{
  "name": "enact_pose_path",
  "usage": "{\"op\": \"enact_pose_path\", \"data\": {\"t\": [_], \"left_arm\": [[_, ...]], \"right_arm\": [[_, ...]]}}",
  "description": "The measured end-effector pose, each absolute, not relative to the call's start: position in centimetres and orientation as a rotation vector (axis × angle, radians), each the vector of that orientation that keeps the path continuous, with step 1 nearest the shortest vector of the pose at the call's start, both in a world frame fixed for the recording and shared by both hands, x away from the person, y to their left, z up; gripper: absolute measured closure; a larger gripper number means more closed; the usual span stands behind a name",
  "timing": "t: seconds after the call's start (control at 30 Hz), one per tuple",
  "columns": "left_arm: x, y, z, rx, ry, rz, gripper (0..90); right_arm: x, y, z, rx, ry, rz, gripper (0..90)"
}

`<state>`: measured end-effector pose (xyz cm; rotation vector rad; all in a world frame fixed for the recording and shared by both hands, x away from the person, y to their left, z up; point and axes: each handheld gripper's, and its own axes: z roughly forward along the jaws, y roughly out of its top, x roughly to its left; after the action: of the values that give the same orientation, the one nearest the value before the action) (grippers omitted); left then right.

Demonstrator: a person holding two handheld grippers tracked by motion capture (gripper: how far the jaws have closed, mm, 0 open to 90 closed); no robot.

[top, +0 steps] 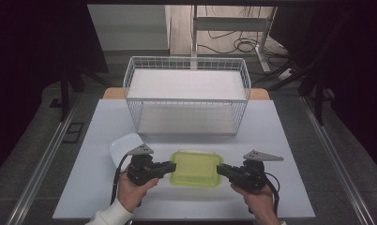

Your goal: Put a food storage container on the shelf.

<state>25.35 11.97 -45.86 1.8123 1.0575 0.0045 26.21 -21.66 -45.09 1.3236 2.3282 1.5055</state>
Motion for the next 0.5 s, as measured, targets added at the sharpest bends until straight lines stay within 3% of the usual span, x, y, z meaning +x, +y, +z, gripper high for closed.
{"op": "enact_pose_path", "data": {"t": [0.5], "left_arm": [[24.6, 12.8, -44.6, 1.816, 1.023, 0.114, 79.9]], "right_arm": [[26.4, -20.6, -44.3, 1.214, 2.318, 1.54, 78.9]]}}
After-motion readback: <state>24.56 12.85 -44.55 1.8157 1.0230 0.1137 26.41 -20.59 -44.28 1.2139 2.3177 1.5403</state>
